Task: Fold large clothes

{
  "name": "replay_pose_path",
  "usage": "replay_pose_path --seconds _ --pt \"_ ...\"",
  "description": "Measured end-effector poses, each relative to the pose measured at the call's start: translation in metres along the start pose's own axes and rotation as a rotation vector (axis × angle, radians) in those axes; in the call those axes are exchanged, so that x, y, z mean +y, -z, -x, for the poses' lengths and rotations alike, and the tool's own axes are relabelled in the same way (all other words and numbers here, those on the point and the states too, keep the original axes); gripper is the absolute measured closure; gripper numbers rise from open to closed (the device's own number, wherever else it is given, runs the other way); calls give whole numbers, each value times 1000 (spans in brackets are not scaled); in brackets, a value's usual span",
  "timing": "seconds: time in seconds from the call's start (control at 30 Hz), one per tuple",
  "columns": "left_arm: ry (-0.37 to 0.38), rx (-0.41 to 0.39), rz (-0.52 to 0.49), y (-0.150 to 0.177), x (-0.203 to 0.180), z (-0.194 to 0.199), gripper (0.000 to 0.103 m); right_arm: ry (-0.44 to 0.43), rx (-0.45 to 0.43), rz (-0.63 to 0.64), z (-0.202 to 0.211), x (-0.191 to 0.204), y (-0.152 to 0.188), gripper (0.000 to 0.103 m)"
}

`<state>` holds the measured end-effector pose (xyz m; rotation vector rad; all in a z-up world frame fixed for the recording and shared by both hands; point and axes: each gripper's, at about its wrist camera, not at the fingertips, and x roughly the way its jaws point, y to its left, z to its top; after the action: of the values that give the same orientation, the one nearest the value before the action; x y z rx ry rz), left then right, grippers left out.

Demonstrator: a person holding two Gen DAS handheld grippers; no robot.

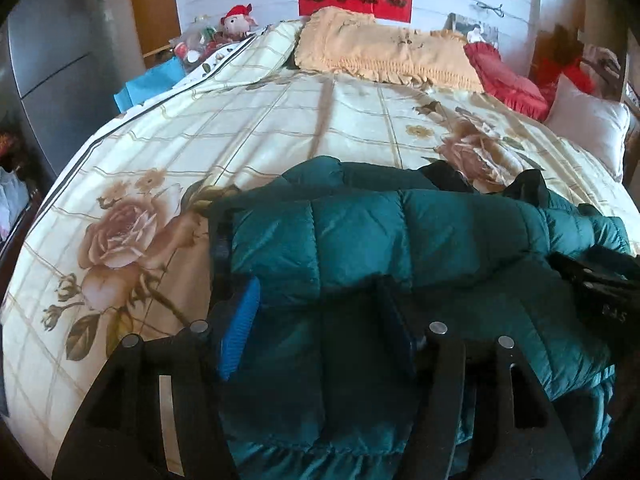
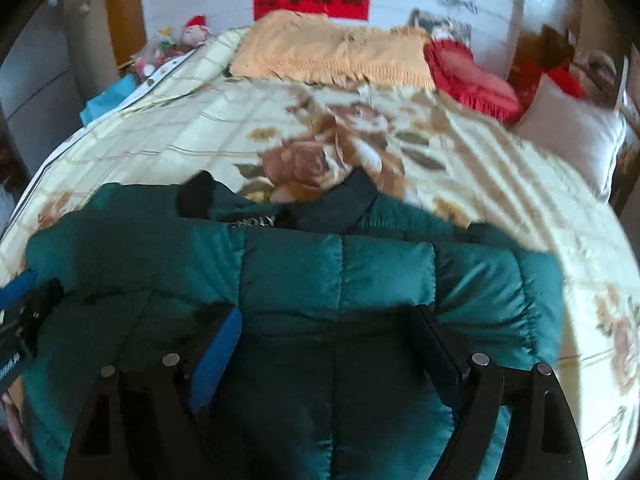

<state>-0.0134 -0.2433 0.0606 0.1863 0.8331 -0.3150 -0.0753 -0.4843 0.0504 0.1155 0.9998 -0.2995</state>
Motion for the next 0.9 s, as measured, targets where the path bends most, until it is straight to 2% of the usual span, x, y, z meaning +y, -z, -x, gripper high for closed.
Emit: replay_pose_path --seconds 0.1,0.17,0.3,0.4,0.47,0.57,0.67,0.77,0.9 --pt "-17 8 -24 2 -5 -1 42 -14 26 -35 -8 -6 -2 15" --pt "-19 13 -29 2 -5 -1 42 -7 35 -35 2 -6 -2 16" --pt "-11 13 -23 3 -4 -1 42 -67 -41 -4 52 -5 16 16" --pt "-11 7 -19 3 -4 -2 42 -54 -77 64 76 0 38 16" --pt "-11 6 -20 4 -4 -2 42 -33 -75 91 77 3 51 16" --pt "1 9 -13 4 -4 -2 41 23 -22 116 56 5 64 15" --pt "6 10 -16 5 -5 -2 41 19 -11 95 43 1 70 15" --pt "16 16 -15 4 -2 -3 41 -8 -4 96 55 -3 67 16" --pt "33 14 4 5 0 -5 41 -45 -109 31 93 -29 62 16"
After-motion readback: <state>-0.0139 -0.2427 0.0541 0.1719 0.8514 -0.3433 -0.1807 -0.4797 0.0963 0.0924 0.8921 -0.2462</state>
